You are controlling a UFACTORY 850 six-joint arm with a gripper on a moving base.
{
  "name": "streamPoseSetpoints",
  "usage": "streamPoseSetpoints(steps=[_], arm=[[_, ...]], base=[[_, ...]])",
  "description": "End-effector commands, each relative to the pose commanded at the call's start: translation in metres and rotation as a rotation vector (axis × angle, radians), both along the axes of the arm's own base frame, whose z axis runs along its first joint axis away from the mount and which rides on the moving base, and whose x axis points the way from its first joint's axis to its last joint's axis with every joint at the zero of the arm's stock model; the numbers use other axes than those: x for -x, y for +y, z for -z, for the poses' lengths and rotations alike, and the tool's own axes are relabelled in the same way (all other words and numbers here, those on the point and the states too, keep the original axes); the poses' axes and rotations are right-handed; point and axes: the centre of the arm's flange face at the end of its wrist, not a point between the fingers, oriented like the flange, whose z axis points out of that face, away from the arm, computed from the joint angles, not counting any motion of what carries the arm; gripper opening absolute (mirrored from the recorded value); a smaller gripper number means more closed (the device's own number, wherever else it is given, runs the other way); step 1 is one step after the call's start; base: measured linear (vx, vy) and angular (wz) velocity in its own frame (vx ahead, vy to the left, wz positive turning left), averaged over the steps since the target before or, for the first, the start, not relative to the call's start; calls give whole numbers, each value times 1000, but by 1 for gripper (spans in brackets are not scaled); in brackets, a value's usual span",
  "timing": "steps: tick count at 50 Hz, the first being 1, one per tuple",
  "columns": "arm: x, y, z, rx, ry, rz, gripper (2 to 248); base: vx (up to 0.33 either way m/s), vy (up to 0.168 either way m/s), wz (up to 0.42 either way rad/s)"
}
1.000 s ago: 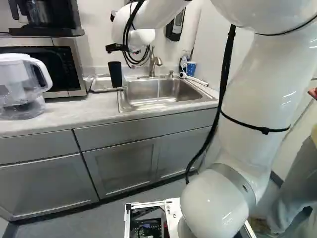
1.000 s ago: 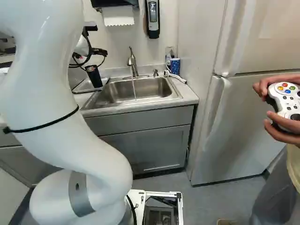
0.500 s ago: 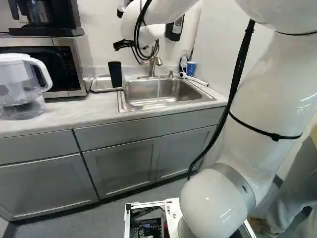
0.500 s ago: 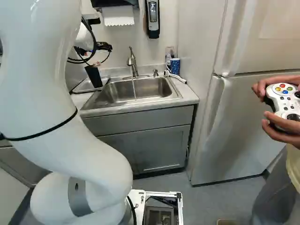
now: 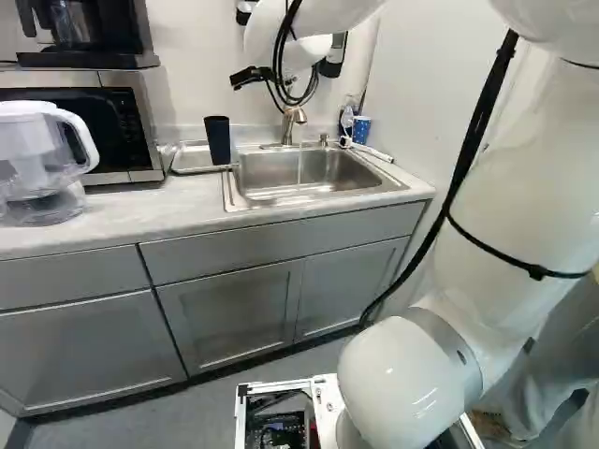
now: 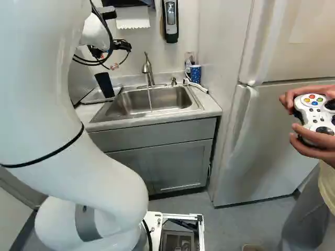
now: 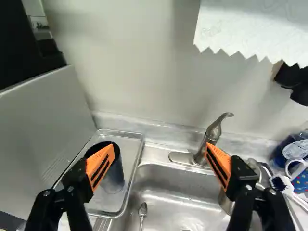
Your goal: Rinse the cup and place it in the tray
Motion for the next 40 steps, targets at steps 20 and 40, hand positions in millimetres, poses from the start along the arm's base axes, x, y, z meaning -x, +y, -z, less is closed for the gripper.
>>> streamPoseSetpoints(steps=[20,40], arm=[[-4,-26,-18,-9,-32,50,247],[-30,-36,-17,-9,-32,77,247]], base=[[0,0,0],[0,0,0]])
